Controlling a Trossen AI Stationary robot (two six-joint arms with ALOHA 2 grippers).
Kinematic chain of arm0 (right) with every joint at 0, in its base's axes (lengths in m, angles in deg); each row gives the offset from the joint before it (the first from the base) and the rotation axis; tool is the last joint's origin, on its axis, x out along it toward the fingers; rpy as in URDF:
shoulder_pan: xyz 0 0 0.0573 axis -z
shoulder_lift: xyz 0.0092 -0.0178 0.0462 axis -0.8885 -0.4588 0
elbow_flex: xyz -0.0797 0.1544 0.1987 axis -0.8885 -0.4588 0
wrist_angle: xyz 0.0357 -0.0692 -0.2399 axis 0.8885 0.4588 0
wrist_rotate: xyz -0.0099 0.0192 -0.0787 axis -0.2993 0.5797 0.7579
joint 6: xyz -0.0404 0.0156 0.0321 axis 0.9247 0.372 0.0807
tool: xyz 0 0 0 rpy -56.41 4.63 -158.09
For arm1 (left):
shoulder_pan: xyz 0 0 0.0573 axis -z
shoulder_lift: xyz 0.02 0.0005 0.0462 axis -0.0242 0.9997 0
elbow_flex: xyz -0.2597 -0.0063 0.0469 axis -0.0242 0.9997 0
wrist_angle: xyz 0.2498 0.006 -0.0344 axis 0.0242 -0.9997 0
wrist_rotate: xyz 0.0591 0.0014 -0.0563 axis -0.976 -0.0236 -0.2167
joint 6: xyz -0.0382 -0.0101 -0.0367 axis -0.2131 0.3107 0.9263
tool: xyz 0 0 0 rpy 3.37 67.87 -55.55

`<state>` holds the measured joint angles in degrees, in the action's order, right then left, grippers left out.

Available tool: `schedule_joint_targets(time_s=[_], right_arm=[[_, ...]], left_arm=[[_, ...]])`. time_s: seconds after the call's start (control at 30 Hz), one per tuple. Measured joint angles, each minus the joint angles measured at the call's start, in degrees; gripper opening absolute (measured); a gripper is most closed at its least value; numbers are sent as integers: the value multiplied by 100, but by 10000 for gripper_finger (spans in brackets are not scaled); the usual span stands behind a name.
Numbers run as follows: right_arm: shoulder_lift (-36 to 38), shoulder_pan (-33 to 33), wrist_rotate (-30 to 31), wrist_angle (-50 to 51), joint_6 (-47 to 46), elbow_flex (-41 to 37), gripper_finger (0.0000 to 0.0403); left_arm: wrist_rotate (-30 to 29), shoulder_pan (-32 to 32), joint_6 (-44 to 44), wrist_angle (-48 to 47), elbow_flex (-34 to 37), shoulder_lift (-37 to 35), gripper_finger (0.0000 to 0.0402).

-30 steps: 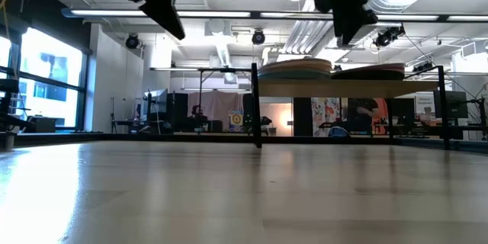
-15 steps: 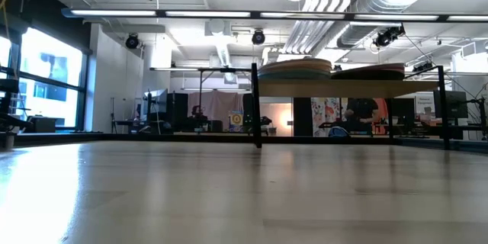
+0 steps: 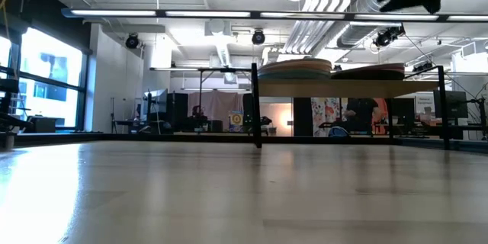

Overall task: Place and stack plates onto a shelf
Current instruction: Adjust the right stacked plates

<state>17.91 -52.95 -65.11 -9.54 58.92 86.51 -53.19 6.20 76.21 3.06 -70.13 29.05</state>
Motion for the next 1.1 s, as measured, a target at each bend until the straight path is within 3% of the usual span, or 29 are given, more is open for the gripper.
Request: schedule_joint_targets(time_s=[0.23,0.57,1.1], right_arm=[[-445,87,420,-21,1247,-284,134],[-1403,1051,746,19,2935,-284,134],[-2252,2353,892,35,3706,-282,134]], left_arm=[[-36,2,105,-9,265,-227,111],[-37,2,152,-6,272,-183,111],[-39,2,166,-6,272,-183,111]])
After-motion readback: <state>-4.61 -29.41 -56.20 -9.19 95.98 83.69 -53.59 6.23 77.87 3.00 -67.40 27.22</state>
